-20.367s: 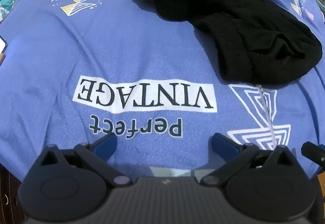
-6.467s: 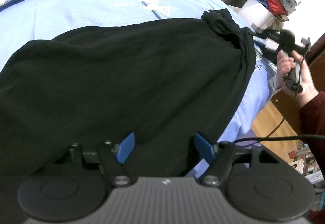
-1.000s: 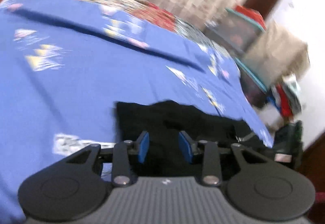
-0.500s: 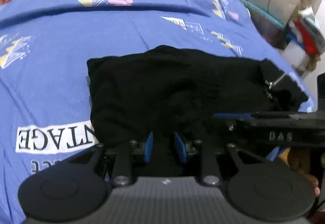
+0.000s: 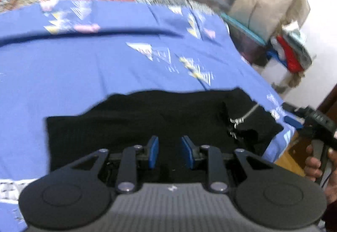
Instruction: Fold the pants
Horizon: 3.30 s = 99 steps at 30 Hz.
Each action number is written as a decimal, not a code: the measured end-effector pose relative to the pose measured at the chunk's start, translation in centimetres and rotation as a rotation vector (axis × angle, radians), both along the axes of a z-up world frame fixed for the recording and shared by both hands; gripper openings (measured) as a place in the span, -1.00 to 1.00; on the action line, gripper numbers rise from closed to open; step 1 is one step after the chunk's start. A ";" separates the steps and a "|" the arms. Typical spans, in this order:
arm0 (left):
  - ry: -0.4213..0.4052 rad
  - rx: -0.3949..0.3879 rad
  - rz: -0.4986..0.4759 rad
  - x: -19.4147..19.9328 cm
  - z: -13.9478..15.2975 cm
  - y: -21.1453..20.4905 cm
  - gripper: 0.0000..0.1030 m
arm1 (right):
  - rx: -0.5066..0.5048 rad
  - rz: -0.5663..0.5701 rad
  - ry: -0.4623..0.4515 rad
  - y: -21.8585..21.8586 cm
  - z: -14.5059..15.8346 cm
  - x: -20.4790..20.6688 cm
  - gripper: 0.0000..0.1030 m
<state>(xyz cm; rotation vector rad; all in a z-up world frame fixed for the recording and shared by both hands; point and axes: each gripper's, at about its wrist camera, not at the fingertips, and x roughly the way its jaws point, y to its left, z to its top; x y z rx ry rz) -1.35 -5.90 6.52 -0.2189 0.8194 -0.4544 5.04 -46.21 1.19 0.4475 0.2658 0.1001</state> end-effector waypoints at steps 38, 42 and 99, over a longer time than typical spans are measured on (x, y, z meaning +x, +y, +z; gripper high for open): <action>0.167 -0.001 -0.106 6.8 4.0 -8.3 -0.63 | -0.471 0.371 -0.059 14.6 -1.4 -4.9 -0.25; 0.060 0.022 -0.096 4.9 5.9 -5.4 -0.61 | -0.450 0.505 -0.053 16.1 -0.9 -5.7 -0.61; 0.147 -0.139 0.292 -5.8 -2.7 14.5 1.00 | -0.146 0.734 0.244 24.8 3.3 4.5 0.73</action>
